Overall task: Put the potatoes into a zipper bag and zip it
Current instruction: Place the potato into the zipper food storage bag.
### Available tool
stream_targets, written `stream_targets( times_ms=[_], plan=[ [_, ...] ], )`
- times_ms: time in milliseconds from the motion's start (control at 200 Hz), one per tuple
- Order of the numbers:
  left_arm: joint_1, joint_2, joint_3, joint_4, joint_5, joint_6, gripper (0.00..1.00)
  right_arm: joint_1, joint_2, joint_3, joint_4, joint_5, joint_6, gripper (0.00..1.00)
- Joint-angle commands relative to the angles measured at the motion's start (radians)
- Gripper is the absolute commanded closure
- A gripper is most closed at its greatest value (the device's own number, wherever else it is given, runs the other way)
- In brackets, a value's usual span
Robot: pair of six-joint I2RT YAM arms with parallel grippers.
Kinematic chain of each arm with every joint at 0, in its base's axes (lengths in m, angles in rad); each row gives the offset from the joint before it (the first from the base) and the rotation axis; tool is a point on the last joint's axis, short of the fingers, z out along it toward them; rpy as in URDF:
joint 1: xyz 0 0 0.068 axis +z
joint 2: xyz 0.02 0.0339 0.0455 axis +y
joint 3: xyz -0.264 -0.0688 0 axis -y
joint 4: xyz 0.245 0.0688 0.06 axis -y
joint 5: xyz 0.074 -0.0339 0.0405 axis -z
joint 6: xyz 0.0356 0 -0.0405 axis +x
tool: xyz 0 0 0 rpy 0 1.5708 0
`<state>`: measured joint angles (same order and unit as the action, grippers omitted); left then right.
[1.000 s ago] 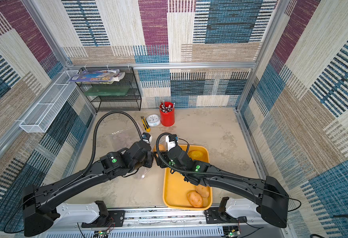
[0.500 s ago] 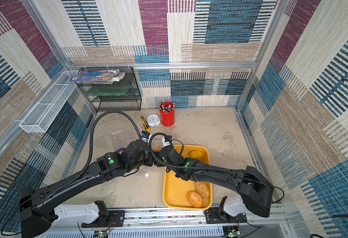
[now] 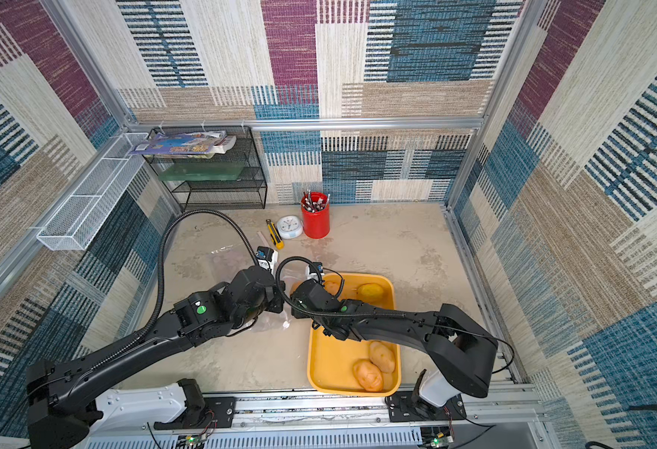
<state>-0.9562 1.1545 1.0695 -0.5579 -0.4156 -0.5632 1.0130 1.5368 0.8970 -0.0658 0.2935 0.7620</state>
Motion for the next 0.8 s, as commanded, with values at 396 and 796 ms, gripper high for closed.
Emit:
stream_targets(
  times_ms=[396,796],
  plan=[
    [0.005,-0.031,0.01,-0.021,-0.023,-0.014,1.0,0.022,0.013,0.033,-0.043,0.085,-0.012,0.13],
    [0.007,0.007,0.0,-0.005,-0.032,-0.012,1.0,0.062,-0.107,-0.008,-0.014,0.037,-0.022,0.1]
  ],
)
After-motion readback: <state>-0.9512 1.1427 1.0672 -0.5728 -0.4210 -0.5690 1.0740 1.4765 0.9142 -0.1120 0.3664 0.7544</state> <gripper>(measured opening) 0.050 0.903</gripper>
